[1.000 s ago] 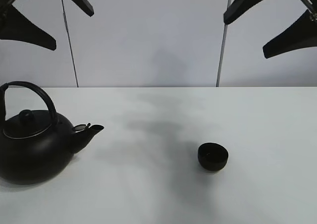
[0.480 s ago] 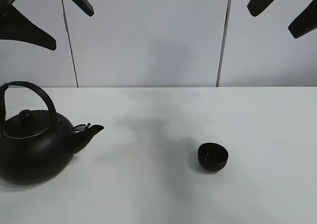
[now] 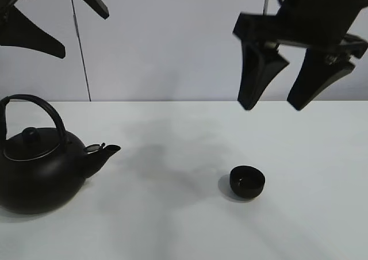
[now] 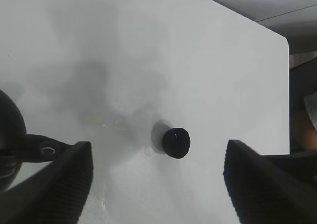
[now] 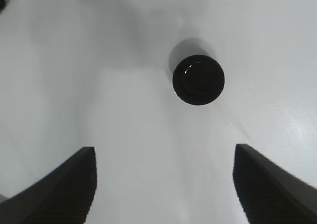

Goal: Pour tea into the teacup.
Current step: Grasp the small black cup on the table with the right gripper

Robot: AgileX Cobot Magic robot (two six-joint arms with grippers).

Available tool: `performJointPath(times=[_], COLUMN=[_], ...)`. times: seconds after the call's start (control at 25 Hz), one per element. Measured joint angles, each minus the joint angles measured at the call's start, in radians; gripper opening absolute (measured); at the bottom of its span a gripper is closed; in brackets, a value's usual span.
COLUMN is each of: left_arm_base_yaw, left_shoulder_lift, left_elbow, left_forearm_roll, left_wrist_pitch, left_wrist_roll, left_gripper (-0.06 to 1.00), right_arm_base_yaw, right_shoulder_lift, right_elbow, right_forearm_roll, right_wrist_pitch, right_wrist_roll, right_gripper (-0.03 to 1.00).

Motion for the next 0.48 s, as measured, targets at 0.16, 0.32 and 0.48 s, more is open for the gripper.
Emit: performJointPath(times=[0.16,0.32,0.48], left_arm_base_yaw=[0.000,0.000,0.000], left_shoulder_lift=[0.000,0.000,0.000], left_elbow=[0.000,0.000,0.000], left_forearm_roll=[0.000,0.000,0.000], left_wrist_pitch=[0.000,-0.001,-0.002], left_wrist_roll=[0.000,0.000,0.000], left_gripper=[0.53,0.53,0.53], right_arm_base_yaw=[0.058,0.088,0.091], right_shoulder_lift=[0.115,0.202,0.248], right_elbow=[0.000,-0.001,-0.001], right_forearm_roll=[-0.047,-0.087,-0.136], right_wrist_pitch=[-0.034,-0.078,-0.097], right_wrist_roll=[0.030,0.051,0.085], right_gripper=[0.52,0.53,0.55])
